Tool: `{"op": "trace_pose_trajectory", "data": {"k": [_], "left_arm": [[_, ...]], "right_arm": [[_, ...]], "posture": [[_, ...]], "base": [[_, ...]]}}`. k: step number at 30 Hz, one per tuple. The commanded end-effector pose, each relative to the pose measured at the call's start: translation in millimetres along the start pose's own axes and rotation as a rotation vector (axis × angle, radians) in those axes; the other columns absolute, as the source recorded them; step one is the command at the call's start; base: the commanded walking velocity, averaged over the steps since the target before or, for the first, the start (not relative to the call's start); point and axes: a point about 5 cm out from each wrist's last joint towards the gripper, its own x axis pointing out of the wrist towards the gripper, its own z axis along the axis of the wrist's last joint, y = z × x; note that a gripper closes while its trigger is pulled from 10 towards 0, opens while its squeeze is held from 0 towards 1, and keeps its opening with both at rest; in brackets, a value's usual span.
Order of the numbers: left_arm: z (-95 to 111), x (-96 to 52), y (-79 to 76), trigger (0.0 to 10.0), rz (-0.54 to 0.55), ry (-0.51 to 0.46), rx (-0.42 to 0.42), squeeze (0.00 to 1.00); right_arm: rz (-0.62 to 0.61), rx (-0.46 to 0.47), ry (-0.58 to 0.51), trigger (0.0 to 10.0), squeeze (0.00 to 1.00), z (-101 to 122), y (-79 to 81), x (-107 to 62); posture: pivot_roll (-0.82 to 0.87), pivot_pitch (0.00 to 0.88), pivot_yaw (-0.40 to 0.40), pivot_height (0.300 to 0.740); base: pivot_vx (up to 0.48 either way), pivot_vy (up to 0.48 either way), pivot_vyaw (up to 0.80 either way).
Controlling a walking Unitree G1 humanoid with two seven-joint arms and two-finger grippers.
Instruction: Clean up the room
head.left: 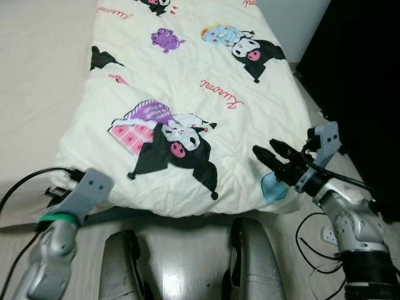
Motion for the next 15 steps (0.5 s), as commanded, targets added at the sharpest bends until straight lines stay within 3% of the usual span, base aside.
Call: {"op": "trace_pose_trajectory", "data": {"k": [1, 3, 8, 13, 14, 15], "left_arm": [[-20.0, -7.7, -18.4, 10.0, -0.132, 0.069, 0.005, 0.0], [-29.1, -20.2, -31.0, 10.0, -0.308, 0.096, 0.032, 0.0], [-28.9, -26.7, -30.0, 10.0, -0.433, 0.097, 0.049, 0.0], [-12.5, -34.8, -7.2, 10.0, -0.548, -0.03, 0.01, 0.0], [-1.9, -37.7, 0.9, 10.0, -0.577, -0.113, -0.023, 0.0], [21.0, -38.4, 16.6, 10.0, -0.573, -0.234, -0.129, 0.0]], "right_arm": [[0.007, -0.002, 0.024, 10.0, 0.0, -6.0, 0.7, 0.0], [0.025, -0.008, 0.032, 10.0, 0.0, -6.4, 2.3, 2.6], [0.048, -0.015, 0.04, 10.0, 0.0, -6.4, 4.4, 4.2], [0.096, -0.015, 0.043, 10.0, 0.0, -4.0, 8.2, 3.6], [0.115, -0.016, 0.044, 10.0, 0.0, -3.4, 10.1, 3.7], [0.151, -0.015, 0.04, 10.0, 0.0, -1.5, 14.4, 4.6]], "posture": [[0.04, 0.145, 0.022, 0.499], [0.04, 0.146, 0.021, 0.499], [0.03, 0.149, 0.019, 0.499], [0.04, 0.155, 0.017, 0.499], [0.05, 0.158, 0.015, 0.499], [0.05, 0.157, 0.013, 0.499]], "base": [[0.0, 0.0, 0.0], [0.0, 0.0, 0.0], [0.0, 0.0, 0.0], [0.0, 0.0, 0.0], [0.0, 0.0, 0.0], [0.0, 0.0, 0.0]]}}
